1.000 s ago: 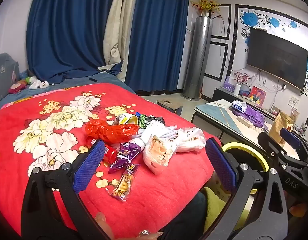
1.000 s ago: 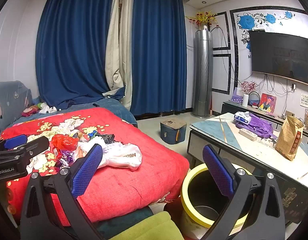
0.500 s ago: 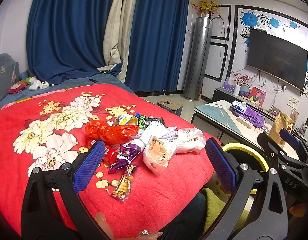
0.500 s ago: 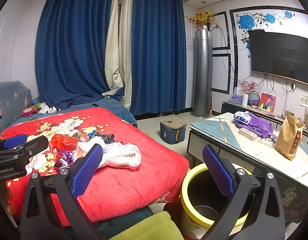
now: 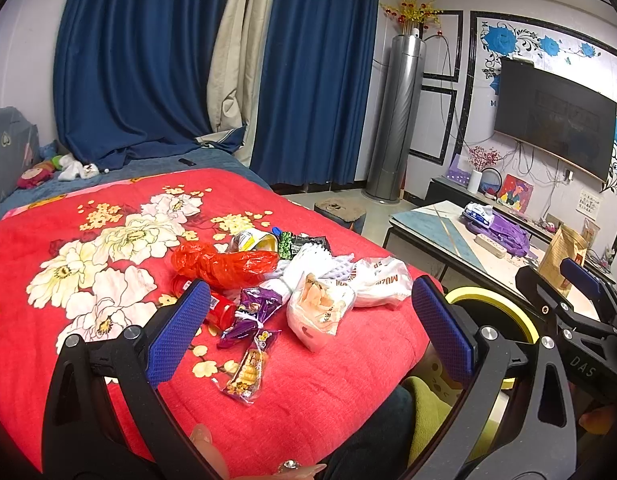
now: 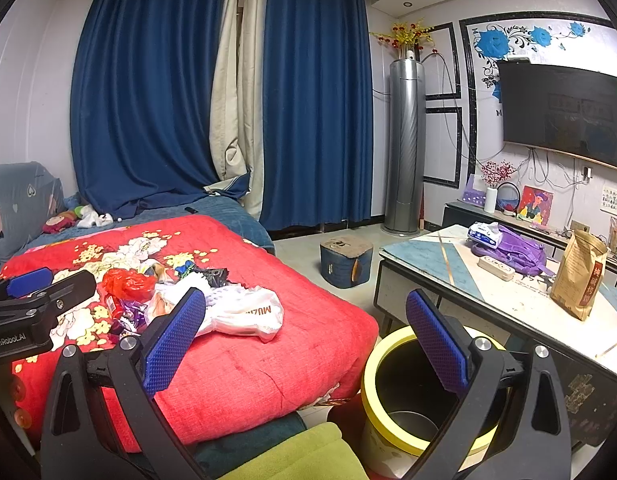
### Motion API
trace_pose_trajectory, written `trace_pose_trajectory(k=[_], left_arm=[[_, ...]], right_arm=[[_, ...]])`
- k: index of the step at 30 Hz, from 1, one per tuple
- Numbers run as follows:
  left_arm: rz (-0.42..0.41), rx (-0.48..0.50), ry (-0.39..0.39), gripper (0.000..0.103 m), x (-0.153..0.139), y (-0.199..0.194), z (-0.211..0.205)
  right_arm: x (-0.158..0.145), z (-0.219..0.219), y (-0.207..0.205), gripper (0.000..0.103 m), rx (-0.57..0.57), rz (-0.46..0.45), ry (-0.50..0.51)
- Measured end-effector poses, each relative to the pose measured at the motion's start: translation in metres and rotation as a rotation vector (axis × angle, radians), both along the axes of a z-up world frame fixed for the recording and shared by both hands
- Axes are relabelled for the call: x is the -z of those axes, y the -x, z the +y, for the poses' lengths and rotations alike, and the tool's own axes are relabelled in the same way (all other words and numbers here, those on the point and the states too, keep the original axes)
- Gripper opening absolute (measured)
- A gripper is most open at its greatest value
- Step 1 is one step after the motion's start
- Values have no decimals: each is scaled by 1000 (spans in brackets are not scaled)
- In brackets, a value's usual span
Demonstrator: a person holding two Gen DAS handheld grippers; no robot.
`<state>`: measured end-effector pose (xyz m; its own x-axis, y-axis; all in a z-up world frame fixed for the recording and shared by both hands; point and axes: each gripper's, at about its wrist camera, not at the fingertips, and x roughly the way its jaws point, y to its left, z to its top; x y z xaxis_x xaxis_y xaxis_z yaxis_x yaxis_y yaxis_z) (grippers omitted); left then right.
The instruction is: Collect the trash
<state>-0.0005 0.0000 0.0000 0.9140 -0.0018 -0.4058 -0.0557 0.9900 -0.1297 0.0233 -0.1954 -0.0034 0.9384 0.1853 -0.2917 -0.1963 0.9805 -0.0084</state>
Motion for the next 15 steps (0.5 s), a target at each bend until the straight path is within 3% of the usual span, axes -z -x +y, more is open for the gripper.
trace_pose_trajectory(k=[15], left_arm=[[-2, 0, -1, 93, 0, 0, 0]], right_arm=[[0, 0, 0, 97, 0, 0, -1]])
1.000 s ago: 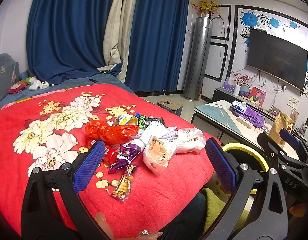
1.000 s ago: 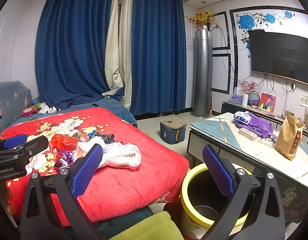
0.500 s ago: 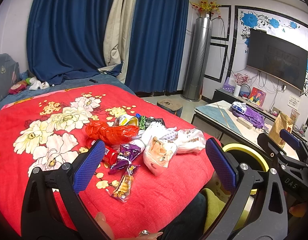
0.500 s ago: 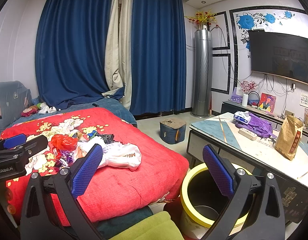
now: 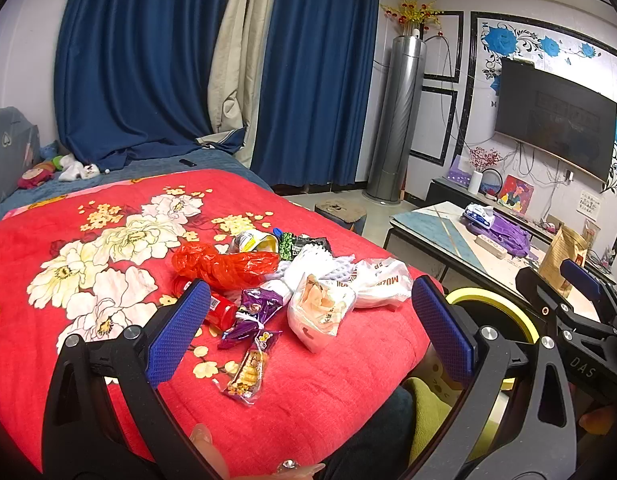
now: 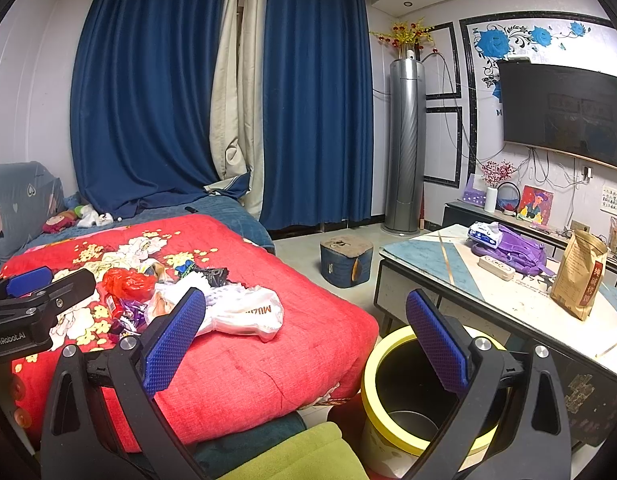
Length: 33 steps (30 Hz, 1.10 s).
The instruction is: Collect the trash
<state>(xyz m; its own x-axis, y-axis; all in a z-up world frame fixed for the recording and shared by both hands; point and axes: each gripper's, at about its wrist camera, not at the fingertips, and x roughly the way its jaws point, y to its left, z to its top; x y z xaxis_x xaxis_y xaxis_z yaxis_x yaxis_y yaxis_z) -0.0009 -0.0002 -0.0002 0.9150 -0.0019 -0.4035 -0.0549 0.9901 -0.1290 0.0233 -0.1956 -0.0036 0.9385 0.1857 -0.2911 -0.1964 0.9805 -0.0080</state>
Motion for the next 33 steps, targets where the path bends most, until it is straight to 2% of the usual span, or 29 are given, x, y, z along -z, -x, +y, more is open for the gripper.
trace_pose_trajectory(k=[15, 20, 26, 33], left_arm=[[-1, 1, 1, 93, -1, 0, 2], [7, -14, 13, 93, -3, -3, 6], [18, -51, 24, 93, -7, -12, 30], [-6, -90, -5, 93, -5, -16, 48]], right_arm=[[1, 0, -1, 97, -4, 5, 1], [5, 5, -9, 97, -57, 12, -7], [3, 13, -15, 97, -127, 24, 9], [4, 30, -38, 97, -217, 37, 41]])
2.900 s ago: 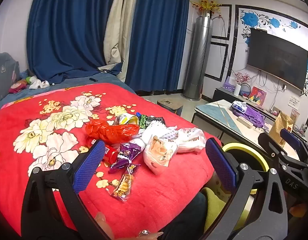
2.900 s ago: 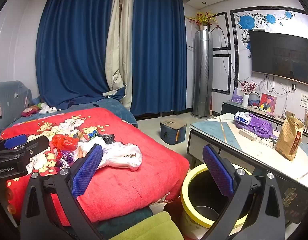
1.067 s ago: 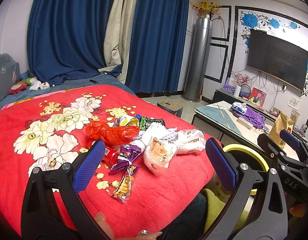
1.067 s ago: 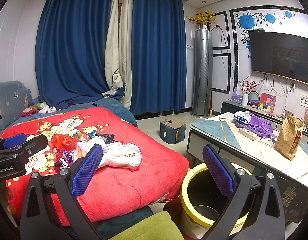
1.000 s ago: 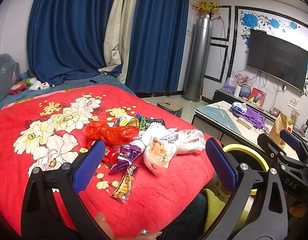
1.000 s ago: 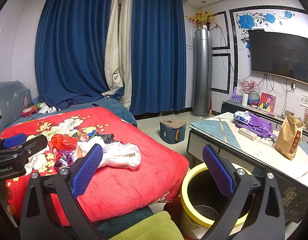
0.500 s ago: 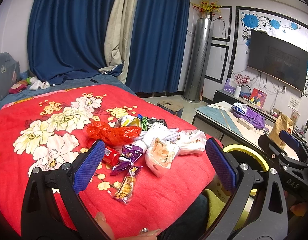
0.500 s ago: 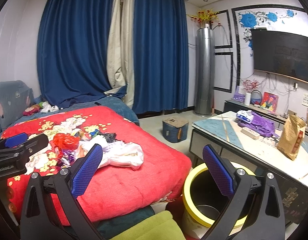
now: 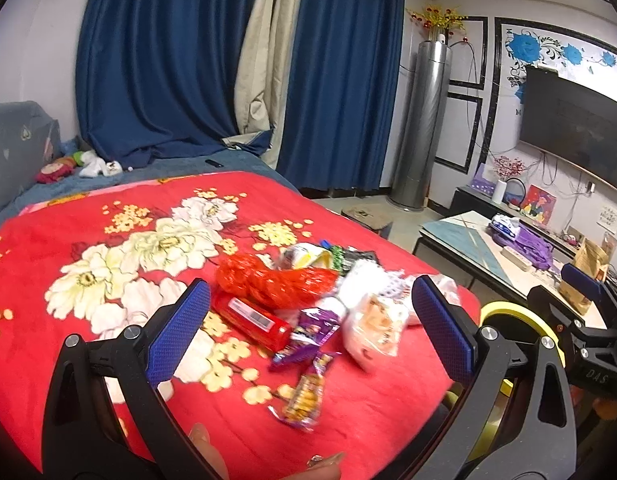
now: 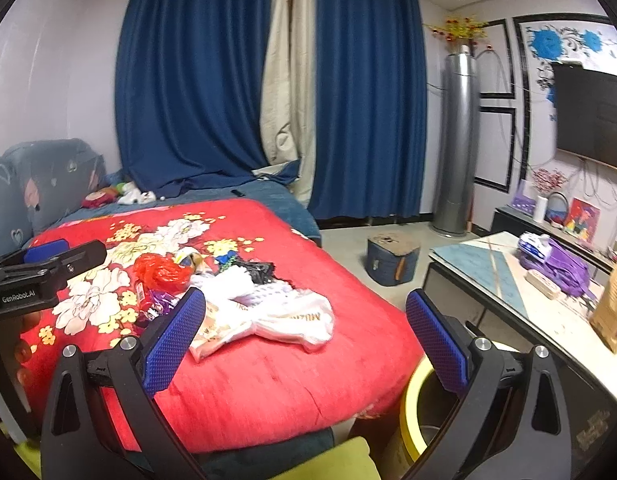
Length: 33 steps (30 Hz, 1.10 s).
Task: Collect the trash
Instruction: 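Grasp the red plastic bag with the left tool while the right tool grasps the white plastic bag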
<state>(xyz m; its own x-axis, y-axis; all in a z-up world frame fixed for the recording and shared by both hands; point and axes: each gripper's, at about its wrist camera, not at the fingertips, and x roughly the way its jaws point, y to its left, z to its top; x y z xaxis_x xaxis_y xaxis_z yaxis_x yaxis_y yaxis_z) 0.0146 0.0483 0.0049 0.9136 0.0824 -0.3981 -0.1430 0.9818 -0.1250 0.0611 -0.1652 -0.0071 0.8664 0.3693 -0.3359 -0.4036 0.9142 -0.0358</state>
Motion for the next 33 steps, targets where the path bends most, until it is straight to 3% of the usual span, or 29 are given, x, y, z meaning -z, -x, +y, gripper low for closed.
trace_pose_trajectory(k=[5, 9, 14, 22, 28, 30, 33], left_arm=[[-4, -21, 1, 93, 1, -8, 19], [21, -48, 50, 93, 4, -22, 41], [72, -3, 100, 93, 13, -46, 56], [172, 6, 129, 92, 31, -86, 77], [238, -27, 226, 92, 46, -110, 108], [254, -26, 256, 92, 51, -116, 115], [271, -18, 273, 87, 58, -122, 119]], right_arm=[[1, 8, -21, 97, -55, 15, 19], [6, 8, -45, 97, -67, 56, 22], [19, 6, -76, 95, -43, 117, 27], [52, -1, -125, 63, -46, 309, 7], [67, 7, -141, 44, -112, 367, 20], [72, 10, -144, 30, -131, 384, 23], [77, 11, -144, 21, -141, 399, 30]])
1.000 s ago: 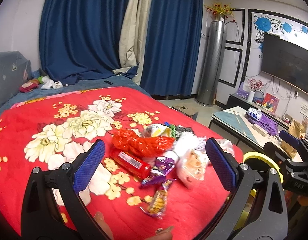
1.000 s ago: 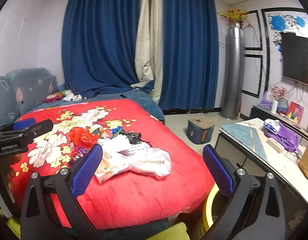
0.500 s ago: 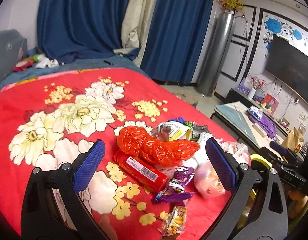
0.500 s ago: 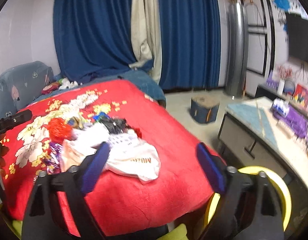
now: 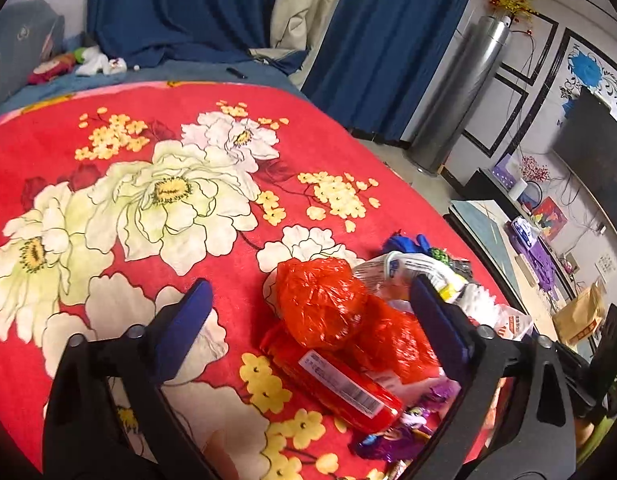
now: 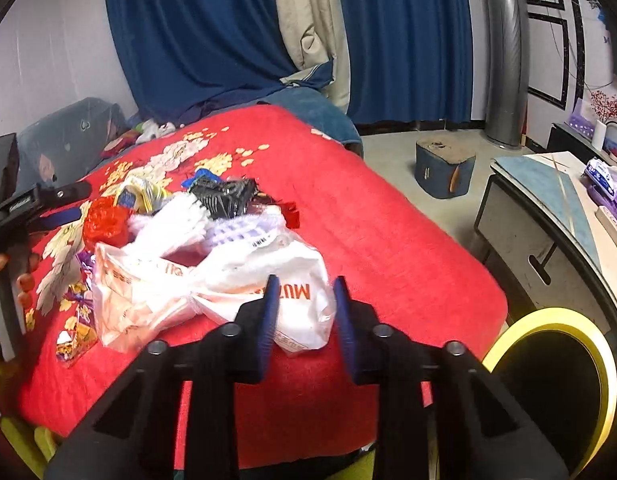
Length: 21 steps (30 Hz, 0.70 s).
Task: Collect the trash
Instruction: 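Grasp the red plastic bag with the left tool while the right tool grasps the white plastic bag, then carry both bags over the yellow-rimmed bin with both tools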
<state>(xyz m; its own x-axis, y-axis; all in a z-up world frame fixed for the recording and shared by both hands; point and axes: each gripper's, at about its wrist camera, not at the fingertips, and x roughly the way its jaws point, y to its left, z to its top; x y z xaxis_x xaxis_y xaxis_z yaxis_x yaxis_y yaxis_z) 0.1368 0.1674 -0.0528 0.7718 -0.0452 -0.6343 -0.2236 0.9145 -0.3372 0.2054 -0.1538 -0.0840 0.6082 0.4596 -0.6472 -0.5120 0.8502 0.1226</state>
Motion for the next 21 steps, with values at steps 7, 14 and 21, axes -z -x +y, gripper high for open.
trace_pose_trajectory(k=[7, 14, 21], left_arm=[[44, 46, 90, 65, 15, -11, 1], [17, 64, 70, 28, 8, -6, -5], [-79, 46, -15, 20, -22, 12, -9]], right_arm=[[1, -7, 6, 8, -9, -15, -10], [-7, -14, 20, 7, -17, -49, -28], [-26, -19, 35, 4, -16, -119, -35]])
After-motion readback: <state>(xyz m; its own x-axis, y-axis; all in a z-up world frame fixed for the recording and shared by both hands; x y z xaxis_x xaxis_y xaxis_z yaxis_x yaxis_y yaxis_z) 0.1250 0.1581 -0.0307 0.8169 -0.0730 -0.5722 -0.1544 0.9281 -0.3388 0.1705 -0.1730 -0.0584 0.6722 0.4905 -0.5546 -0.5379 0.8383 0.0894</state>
